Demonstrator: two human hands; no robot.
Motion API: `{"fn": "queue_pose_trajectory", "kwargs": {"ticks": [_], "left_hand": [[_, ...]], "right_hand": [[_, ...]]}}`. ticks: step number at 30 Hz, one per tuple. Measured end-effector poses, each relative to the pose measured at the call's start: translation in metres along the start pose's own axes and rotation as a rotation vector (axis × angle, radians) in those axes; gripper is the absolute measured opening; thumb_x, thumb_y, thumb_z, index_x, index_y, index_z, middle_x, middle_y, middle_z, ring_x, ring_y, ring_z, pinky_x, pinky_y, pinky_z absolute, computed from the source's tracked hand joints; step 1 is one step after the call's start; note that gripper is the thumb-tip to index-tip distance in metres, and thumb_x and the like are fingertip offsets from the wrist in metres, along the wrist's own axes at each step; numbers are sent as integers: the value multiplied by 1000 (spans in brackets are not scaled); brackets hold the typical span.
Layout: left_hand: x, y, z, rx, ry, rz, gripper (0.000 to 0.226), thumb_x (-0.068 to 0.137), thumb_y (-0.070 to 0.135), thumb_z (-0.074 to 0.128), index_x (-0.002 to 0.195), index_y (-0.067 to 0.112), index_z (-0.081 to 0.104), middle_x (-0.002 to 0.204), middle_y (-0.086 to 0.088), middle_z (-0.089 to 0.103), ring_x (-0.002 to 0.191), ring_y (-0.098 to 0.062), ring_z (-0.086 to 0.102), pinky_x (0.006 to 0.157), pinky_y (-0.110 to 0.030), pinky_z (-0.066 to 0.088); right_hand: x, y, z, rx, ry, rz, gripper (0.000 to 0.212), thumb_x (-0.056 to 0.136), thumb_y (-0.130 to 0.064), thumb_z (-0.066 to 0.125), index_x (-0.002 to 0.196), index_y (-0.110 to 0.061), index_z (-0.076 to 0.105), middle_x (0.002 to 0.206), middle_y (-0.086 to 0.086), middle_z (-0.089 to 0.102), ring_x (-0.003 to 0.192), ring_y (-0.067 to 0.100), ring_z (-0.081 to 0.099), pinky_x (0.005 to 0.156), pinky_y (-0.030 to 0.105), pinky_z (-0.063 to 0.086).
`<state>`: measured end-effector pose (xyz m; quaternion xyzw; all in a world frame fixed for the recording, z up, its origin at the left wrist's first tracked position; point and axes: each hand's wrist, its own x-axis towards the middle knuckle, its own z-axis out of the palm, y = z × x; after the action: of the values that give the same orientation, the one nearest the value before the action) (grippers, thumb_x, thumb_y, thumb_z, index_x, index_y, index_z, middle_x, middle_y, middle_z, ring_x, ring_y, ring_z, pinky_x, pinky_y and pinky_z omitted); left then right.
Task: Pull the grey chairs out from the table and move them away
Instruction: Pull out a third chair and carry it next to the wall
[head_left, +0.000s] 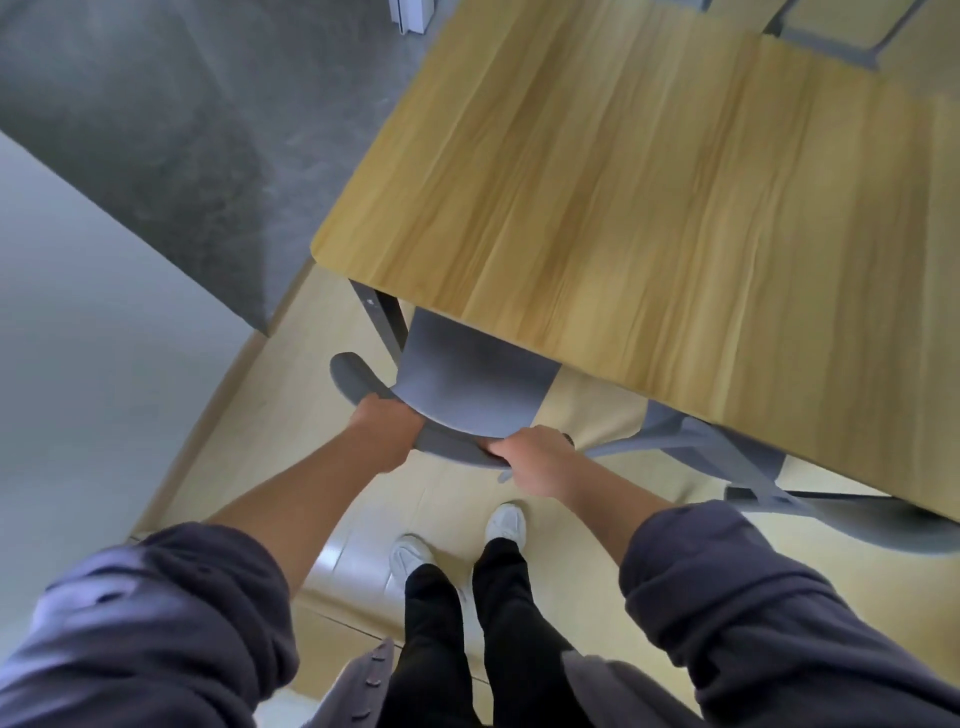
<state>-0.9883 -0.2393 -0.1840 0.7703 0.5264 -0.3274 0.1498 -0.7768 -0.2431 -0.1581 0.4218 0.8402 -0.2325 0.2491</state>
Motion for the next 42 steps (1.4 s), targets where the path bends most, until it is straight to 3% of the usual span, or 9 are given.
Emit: {"fn": "queue_pose_trajectory", "kwargs": {"ticks": [4, 7, 11, 15, 18, 20, 25, 34, 42], "left_hand": [[-9, 0, 19, -34, 22, 2, 26, 88, 17, 50, 111, 27, 56, 116, 6, 62, 113, -18, 55, 98, -39, 37], [-20, 2, 19, -161, 32, -139, 37, 90, 19, 46, 124, 32, 53, 136, 10, 53, 137, -17, 36, 115, -56, 9], [-39, 11, 20, -622, 169, -467, 74, 84, 1, 45, 151, 24, 23, 164, -4, -4, 150, -23, -11, 120, -51, 5], [-43, 32, 13, -1171, 382, -752, 71, 88, -1, 45, 151, 15, 18, 163, -7, 0, 122, -31, 48, 88, -44, 48], [-33, 45, 12, -1490, 545, -984, 49, 88, 9, 44, 135, 11, 32, 128, -18, 57, 81, -34, 60, 59, -41, 49], [-28, 57, 9, -1719, 586, -1061, 33, 85, 11, 42, 119, 11, 42, 104, -21, 65, 84, -39, 66, 68, -46, 58], [-17, 95, 12, -2132, 467, -1143, 17, 89, 9, 50, 101, 2, 59, 102, -20, 69, 73, -31, 70, 71, -39, 62], [-13, 112, 16, -1974, 385, -1153, 23, 90, 18, 44, 75, 5, 55, 38, -4, 61, 48, -28, 63, 55, -30, 56], [-50, 130, 30, -1918, 416, -1191, 25, 89, 16, 45, 69, 6, 55, 46, -10, 63, 42, -22, 59, 43, -21, 45]], "right_hand": [[-5, -12, 14, 29, -18, 40, 56, 85, 3, 39, 131, -27, 45, 85, 4, 52, 73, 26, 44, 49, 27, 22], [-3, -5, 19, 54, -38, 16, 58, 84, 1, 40, 132, -31, 43, 90, 6, 60, 74, 27, 47, 57, 31, 34], [2, 8, 22, 29, -66, -47, 72, 83, -1, 40, 143, -39, 27, 93, 7, 62, 78, 31, 54, 64, 35, 46], [8, 24, 33, -89, -78, -179, 82, 84, -2, 40, 151, -36, 7, 107, 11, 62, 89, 37, 60, 74, 43, 54], [13, 41, 35, -168, -93, -289, 85, 85, -4, 42, 153, -32, 0, 116, 11, 61, 95, 38, 60, 68, 37, 48], [14, 52, 34, -204, -111, -331, 87, 84, -3, 43, 153, -31, -1, 115, 11, 62, 93, 36, 60, 65, 36, 43], [17, 66, 31, -261, -133, -418, 89, 83, 0, 46, 153, -26, -2, 109, 13, 61, 78, 33, 52, 59, 35, 37], [18, 68, 34, -305, -99, -493, 89, 82, 1, 49, 154, -21, 2, 109, 15, 61, 76, 33, 48, 58, 34, 35], [-2, 48, 57, -292, -119, -532, 88, 81, 1, 50, 152, -20, 3, 111, 15, 62, 89, 41, 59, 60, 36, 39]]}}
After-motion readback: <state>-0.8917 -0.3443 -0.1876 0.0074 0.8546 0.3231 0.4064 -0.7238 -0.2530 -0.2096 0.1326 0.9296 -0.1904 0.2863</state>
